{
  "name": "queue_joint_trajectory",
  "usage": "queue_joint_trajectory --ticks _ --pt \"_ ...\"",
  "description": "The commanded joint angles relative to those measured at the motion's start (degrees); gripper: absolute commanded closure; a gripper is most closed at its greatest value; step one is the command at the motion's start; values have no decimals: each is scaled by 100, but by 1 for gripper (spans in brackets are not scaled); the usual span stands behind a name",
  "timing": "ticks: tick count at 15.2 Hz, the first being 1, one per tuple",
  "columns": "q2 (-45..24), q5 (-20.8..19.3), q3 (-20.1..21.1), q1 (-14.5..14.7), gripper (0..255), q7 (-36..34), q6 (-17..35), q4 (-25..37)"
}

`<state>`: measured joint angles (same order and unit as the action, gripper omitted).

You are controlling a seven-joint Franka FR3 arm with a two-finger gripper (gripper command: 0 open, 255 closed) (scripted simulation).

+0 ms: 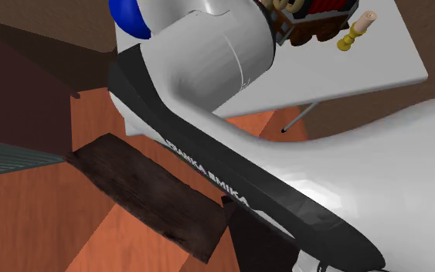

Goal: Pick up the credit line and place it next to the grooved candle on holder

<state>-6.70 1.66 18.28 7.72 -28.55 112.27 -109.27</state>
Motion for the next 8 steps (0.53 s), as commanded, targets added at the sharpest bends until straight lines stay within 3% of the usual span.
queue_joint_trajectory --ticks 1,8 --pt "-507 -123 52 112 0 -229 -24 448" --pt "-2256 -483 66 643 0 -842 -421 2333"
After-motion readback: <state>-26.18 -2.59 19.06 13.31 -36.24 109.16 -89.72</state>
